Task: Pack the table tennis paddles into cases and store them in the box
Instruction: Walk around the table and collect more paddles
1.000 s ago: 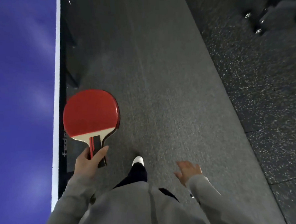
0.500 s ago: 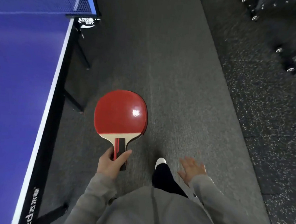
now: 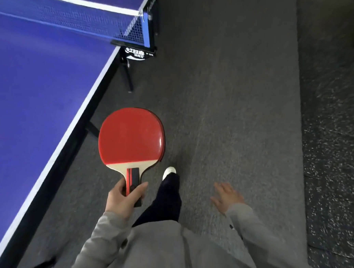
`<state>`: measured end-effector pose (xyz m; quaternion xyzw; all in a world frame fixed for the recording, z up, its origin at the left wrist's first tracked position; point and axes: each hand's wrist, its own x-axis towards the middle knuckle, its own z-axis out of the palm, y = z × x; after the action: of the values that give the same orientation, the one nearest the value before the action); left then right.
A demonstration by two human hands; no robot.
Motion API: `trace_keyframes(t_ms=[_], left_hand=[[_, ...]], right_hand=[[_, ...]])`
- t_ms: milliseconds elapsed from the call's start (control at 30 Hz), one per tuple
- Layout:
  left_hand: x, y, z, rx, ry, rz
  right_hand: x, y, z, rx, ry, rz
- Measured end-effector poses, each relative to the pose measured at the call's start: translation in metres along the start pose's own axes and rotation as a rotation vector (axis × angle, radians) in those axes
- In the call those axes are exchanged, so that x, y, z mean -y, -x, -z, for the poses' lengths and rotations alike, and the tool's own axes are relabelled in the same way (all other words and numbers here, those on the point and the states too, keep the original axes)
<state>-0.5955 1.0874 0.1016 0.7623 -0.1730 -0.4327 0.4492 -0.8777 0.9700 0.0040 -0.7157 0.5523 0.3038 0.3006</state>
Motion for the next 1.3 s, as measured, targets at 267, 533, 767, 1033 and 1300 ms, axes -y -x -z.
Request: trace_keyframes(t_ms=[267, 533, 767, 1033, 1300], left_hand=[[-0.105, -0.140, -0.043, 0.120, -0.025, -0.013], [-0.180, -0.222, -0.091, 0.184, -0.022, -0.038], [-0.238, -0.300, -0.156, 0.169, 0.025, -0.039], [-0.326, -0.409, -0.230, 0.036, 0.117, -0.010], [-0.378, -0.491, -0.245, -0.170, 0.216, -0.012]], right_hand=[[0.034, -0.097, 0.139, -0.035, 0.012, 0.005], [0.056, -0.178, 0.249, -0.061, 0.048, 0.027], [0.041, -0.260, 0.336, -0.026, 0.047, 0.062], [0.025, -0.366, 0.478, -0.039, 0.154, 0.137], [0.059, -0.452, 0.576, 0.033, 0.306, 0.216]])
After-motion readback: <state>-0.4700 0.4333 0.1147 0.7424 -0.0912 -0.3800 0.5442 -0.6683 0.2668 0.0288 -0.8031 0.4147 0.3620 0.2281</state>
